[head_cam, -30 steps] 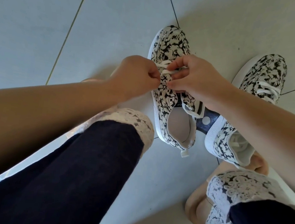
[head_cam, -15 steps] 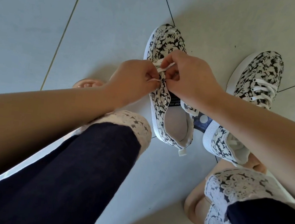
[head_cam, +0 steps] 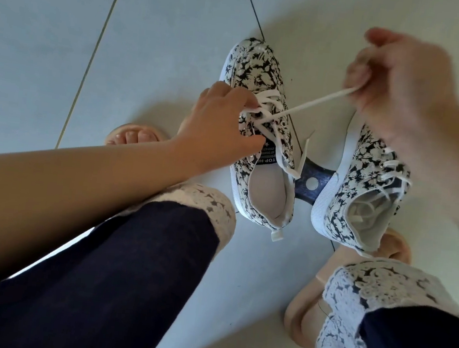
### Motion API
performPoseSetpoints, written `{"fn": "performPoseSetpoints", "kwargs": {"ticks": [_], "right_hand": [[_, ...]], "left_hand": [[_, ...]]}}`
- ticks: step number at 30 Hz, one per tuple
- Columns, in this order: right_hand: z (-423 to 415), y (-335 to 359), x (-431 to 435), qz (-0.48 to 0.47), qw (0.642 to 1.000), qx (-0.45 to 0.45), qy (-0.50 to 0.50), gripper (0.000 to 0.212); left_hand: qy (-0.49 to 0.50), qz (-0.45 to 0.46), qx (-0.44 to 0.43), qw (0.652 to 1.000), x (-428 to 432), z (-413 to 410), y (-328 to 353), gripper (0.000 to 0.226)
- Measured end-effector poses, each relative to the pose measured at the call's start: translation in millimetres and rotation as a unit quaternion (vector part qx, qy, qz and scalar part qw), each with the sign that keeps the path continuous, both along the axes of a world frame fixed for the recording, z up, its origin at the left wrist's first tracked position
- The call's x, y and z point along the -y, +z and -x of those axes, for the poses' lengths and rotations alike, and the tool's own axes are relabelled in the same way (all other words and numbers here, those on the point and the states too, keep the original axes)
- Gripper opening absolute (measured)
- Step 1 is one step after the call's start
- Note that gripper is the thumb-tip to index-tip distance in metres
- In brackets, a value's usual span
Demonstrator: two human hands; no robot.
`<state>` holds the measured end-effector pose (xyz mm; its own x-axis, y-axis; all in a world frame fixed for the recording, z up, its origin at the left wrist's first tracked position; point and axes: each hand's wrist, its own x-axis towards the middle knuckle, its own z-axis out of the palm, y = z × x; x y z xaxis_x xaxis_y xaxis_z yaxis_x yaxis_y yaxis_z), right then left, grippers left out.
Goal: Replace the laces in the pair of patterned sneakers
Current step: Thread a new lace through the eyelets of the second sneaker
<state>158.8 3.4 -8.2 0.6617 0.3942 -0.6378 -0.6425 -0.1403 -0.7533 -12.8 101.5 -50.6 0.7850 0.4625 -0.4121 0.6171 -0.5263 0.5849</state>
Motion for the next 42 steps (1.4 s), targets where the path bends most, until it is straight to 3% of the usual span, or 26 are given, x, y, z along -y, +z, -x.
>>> {"fn": "performPoseSetpoints", "kwargs": {"ticks": [2, 4, 5, 7, 9, 11, 14, 16, 17, 19, 22, 23, 25, 27, 28, 32, 34, 35, 36, 38, 40, 42], "right_hand": [[-28.7, 4.0, 7.9, 0.036, 0.998, 0.046, -0.033, 0.029], [-44.6, 5.5, 14.9, 0.148, 0.978, 0.148, 0.010, 0.031], [-44.6, 5.7, 17.2, 0.225, 0.945, 0.226, 0.076, 0.030], [-27.9, 1.9, 19.7, 0.332, 0.825, 0.370, 0.268, 0.026], [4.3, -2.3, 19.1, 0.315, 0.712, 0.424, 0.462, 0.014], [30.6, -9.5, 17.1, 0.293, 0.623, 0.436, 0.580, 0.030], [42.2, -18.9, 10.5, 0.294, 0.579, 0.458, 0.608, 0.034], [38.4, -15.9, 8.9, 0.278, 0.581, 0.445, 0.622, 0.032], [34.3, -10.2, 8.4, 0.263, 0.608, 0.422, 0.619, 0.030], [21.8, 4.7, 7.9, 0.242, 0.719, 0.363, 0.541, 0.021], [-6.7, 19.5, 6.0, 0.174, 0.909, 0.234, 0.298, 0.023], [-13.3, 22.5, 5.7, 0.124, 0.949, 0.182, 0.228, 0.026], [-17.0, 25.5, 5.3, 0.036, 0.979, 0.093, 0.177, 0.025], [-9.0, 29.8, 5.8, 0.020, 0.955, 0.090, 0.282, 0.021], [-2.6, 31.6, 6.0, 0.025, 0.917, 0.113, 0.380, 0.020], [25.3, 34.5, 5.8, 0.020, 0.734, 0.103, 0.670, 0.014], [32.5, 23.6, 9.7, 0.099, 0.615, 0.136, 0.770, 0.024], [33.5, 15.2, 12.3, 0.146, 0.572, 0.164, 0.791, 0.032], [33.2, 6.7, 14.1, 0.188, 0.553, 0.192, 0.789, 0.038], [26.6, -10.6, 19.2, 0.261, 0.564, 0.256, 0.740, 0.033], [20.8, -22.9, 23.7, 0.297, 0.618, 0.287, 0.669, 0.016], [22.5, -27.9, 26.3, 0.281, 0.670, 0.236, 0.645, 0.026]], "left_hand": [[0.003, 0.000, 0.011, 1.000, 0.4, 1.0, 2.0, 0.051], [-0.003, 0.002, 0.034, 0.999, 1.9, -0.1, 4.9, 0.053], [-0.007, 0.004, 0.043, 0.999, 2.6, -1.0, 6.1, 0.054], [-0.002, 0.009, 0.046, 0.999, 2.6, -3.3, 6.5, 0.058], [0.012, 0.009, 0.039, 0.999, 3.1, -3.6, 5.7, 0.060], [0.025, 0.007, 0.040, 0.999, 4.5, -2.5, 4.4, 0.061], [0.044, 0.010, 0.041, 0.998, 5.8, -0.8, 2.8, 0.065], [0.053, 0.013, 0.039, 0.998, 5.2, -0.7, 2.0, 0.066], [0.054, 0.016, 0.037, 0.998, 5.1, -0.2, 2.0, 0.067], [0.056, 0.028, 0.033, 0.997, 5.3, 1.5, 1.9, 0.067], [0.065, 0.037, 0.028, 0.997, 5.7, 4.1, 2.1, 0.066], [0.069, 0.039, 0.029, 0.996, 5.6, 4.7, 2.4, 0.066], [0.066, 0.040, 0.037, 0.996, 4.6, 5.4, 3.7, 0.066], [0.040, 0.034, 0.051, 0.997, 3.9, 5.9, 4.2, 0.063], [0.021, 0.027, 0.063, 0.997, 4.0, 5.9, 3.4, 0.058], [-0.028, -0.010, 0.132, 0.991, 3.3, 11.3, -3.2, 0.013], [-0.048, -0.009, 0.158, 0.986, -0.8, 18.2, -6.1, 0.011], [-0.062, -0.007, 0.171, 0.983, -3.6, 21.3, -6.4, 0.015], [-0.079, -0.010, 0.183, 0.980, -6.0, 24.1, -6.8, 0.017], [-0.107, -0.016, 0.203, 0.973, -8.2, 27.1, -6.8, 0.016], [-0.111, -0.016, 0.208, 0.972, -8.5, 26.6, -6.9, 0.017], [-0.116, -0.012, 0.207, 0.971, -9.0, 25.3, -6.8, 0.018]]}}
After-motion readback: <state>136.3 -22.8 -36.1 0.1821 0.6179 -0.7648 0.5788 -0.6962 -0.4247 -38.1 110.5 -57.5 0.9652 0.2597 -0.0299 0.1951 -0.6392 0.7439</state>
